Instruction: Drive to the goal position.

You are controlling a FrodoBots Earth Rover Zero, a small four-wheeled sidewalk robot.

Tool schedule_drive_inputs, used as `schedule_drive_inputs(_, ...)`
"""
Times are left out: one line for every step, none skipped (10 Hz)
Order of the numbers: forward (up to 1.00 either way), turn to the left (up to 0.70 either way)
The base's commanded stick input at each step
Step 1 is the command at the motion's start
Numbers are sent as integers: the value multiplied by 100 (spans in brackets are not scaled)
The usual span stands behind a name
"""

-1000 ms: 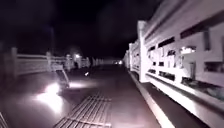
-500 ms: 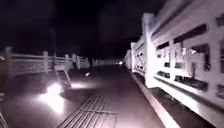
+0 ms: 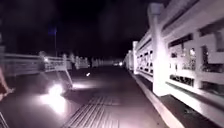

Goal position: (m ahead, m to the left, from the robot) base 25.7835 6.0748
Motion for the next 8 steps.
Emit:
schedule_drive_inputs(70, -14)
schedule_drive_inputs(70, -14)
schedule_drive_inputs(70, -10)
schedule_drive_inputs(70, 0)
schedule_drive_inputs(70, 0)
schedule_drive_inputs(70, 0)
schedule_drive_inputs(70, 0)
schedule_drive_inputs(70, 0)
